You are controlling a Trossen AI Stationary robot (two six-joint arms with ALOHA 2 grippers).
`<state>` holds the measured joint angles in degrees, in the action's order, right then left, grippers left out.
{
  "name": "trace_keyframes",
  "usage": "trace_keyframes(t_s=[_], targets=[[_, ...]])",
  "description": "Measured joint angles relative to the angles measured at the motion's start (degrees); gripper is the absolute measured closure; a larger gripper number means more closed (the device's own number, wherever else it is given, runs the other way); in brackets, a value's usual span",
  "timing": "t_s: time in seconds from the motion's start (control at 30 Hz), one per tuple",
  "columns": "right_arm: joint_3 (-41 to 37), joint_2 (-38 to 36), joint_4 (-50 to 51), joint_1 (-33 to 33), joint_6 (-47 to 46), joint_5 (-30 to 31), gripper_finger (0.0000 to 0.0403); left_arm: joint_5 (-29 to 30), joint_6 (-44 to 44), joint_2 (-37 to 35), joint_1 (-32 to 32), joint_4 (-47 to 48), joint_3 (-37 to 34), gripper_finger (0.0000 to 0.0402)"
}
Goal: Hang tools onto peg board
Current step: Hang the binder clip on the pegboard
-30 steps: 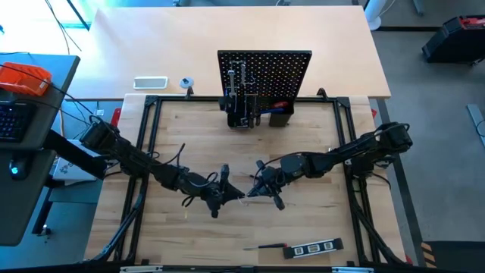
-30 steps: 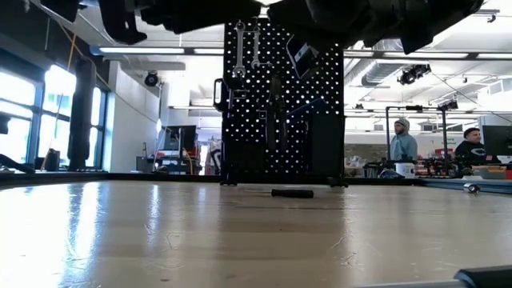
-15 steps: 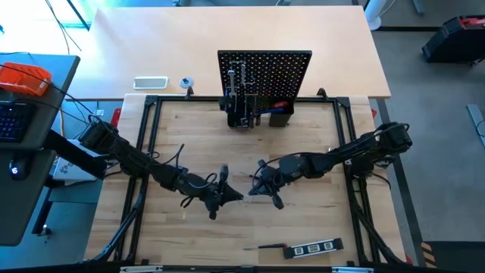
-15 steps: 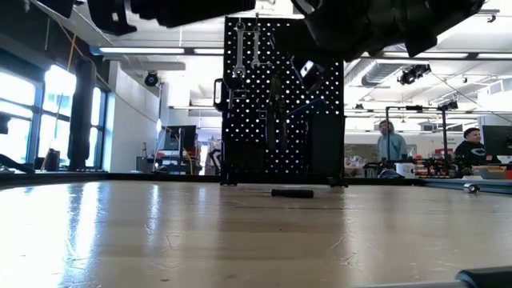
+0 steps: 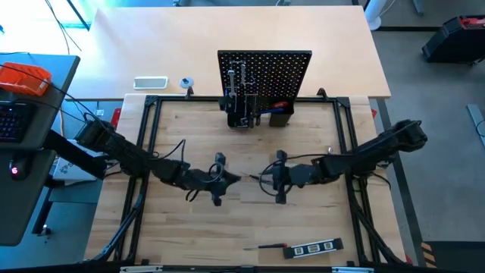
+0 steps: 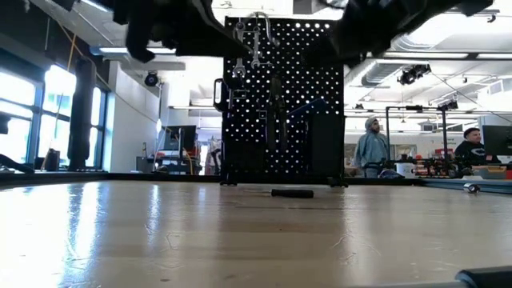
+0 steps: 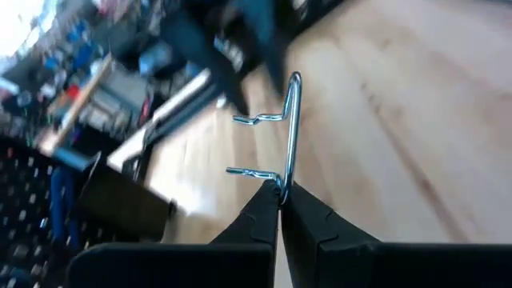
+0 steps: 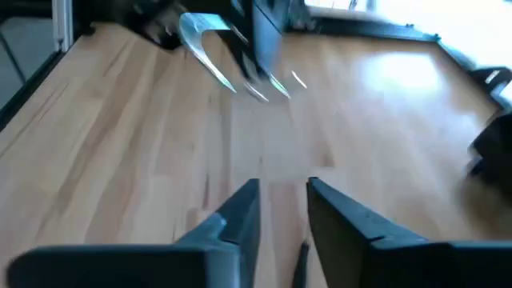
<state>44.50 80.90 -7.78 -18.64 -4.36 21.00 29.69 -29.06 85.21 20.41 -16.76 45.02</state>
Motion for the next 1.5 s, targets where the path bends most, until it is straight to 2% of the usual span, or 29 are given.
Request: trace_keyframes(t_s=[0.17, 0.3, 0.4, 0.57, 0.77, 1.23, 1.33, 1.5], targets=[[3.5, 0.9, -0.6, -3.3, 6.3, 5.6, 0.026, 1.6, 2.7, 0.7, -3.1, 10.6, 5.8, 0.0401], [6.4, 1.7, 2.6, -5.5, 10.1, 14.1, 0.0258, 2.1, 3.5, 1.1, -4.7, 15.7, 9.3, 0.0401], [7.5, 1.6, 2.5, -6.0, 12.1, 17.1, 0.026, 1.7, 3.9, 1.7, -4.8, 18.5, 10.8, 0.0401], [8.2, 1.9, 2.6, -5.1, 12.7, 15.9, 0.026, 0.7, 4.0, 2.6, -5.1, 19.3, 12.9, 0.0401], [8.2, 3.2, 1.2, -4.1, 12.1, 11.5, 0.026, 0.5, 4.8, 4.5, -5.4, 22.3, 15.0, 0.0401], [8.1, 6.0, -0.3, -2.5, 10.7, 11.5, 0.0263, -0.9, 5.4, 5.0, -5.8, 21.0, 15.1, 0.0401], [8.1, 6.1, -0.7, -2.1, 10.6, 11.5, 0.0276, -0.9, 5.4, 5.0, -5.8, 21.1, 15.1, 0.0401], [8.1, 6.1, -1.3, -2.0, 10.7, 11.5, 0.0323, -0.9, 5.5, 5.0, -6.0, 21.2, 15.1, 0.0401]])
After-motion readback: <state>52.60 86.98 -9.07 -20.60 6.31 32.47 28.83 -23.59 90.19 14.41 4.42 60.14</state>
